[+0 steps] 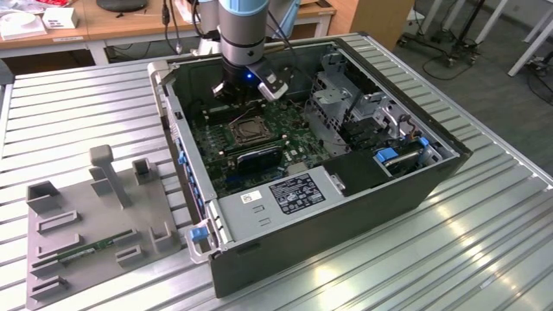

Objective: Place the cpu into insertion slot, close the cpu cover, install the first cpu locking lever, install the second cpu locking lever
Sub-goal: 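Install the first cpu locking lever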

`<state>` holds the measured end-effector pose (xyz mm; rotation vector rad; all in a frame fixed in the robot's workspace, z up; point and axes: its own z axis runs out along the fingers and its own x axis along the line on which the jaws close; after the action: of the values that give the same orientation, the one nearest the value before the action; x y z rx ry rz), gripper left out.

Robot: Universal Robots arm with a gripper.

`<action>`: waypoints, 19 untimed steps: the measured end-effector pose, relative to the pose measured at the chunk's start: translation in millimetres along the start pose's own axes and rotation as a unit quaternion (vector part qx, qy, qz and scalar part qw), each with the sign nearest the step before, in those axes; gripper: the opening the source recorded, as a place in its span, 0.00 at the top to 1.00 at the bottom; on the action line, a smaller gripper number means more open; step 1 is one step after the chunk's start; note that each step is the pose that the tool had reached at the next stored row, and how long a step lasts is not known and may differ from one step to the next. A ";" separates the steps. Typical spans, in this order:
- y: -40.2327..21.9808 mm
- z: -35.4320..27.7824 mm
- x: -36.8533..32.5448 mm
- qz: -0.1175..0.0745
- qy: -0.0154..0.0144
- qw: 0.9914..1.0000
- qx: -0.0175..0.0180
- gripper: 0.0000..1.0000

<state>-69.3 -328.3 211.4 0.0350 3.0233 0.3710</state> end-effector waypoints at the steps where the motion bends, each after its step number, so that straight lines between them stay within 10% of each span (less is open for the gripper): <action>1: -0.2 0.1 0.0 0.000 0.000 1.000 0.000 0.89; 19: -3.0 9.0 0.8 0.000 0.000 1.000 0.000 0.89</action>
<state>-69.3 -329.0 201.9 0.0350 3.0231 0.3712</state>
